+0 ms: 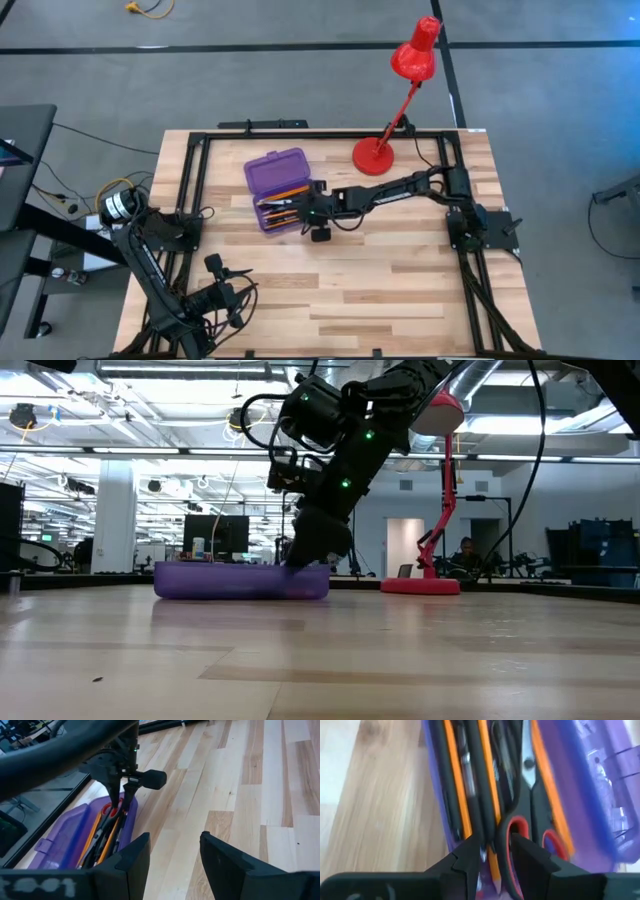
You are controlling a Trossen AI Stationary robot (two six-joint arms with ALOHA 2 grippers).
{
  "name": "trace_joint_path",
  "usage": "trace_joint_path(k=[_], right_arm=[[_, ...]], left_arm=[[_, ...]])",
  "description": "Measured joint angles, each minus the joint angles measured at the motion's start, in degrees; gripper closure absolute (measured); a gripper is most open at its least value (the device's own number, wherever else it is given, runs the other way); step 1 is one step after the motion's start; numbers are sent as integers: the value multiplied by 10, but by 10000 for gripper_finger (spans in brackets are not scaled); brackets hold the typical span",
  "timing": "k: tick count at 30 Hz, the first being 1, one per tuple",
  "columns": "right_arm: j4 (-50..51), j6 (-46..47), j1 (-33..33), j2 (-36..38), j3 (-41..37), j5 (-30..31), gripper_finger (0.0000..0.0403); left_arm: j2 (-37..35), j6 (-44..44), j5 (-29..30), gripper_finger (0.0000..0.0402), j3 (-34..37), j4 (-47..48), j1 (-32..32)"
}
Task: Pick & place school supplies into a supply box
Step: Move the purple supply box to the center of the table
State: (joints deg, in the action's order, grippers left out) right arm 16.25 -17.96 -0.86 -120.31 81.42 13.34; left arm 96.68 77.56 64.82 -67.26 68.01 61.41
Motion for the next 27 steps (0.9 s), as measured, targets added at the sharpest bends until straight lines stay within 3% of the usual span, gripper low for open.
trace_joint_path(k=[10, 27], right_arm=[[94, 20, 6, 5, 1, -1, 296], [160, -5, 8, 3, 42, 15, 296]], left_arm=[[0, -2, 0, 239, 0, 3, 0], [0, -3, 5, 239, 0, 7, 0]])
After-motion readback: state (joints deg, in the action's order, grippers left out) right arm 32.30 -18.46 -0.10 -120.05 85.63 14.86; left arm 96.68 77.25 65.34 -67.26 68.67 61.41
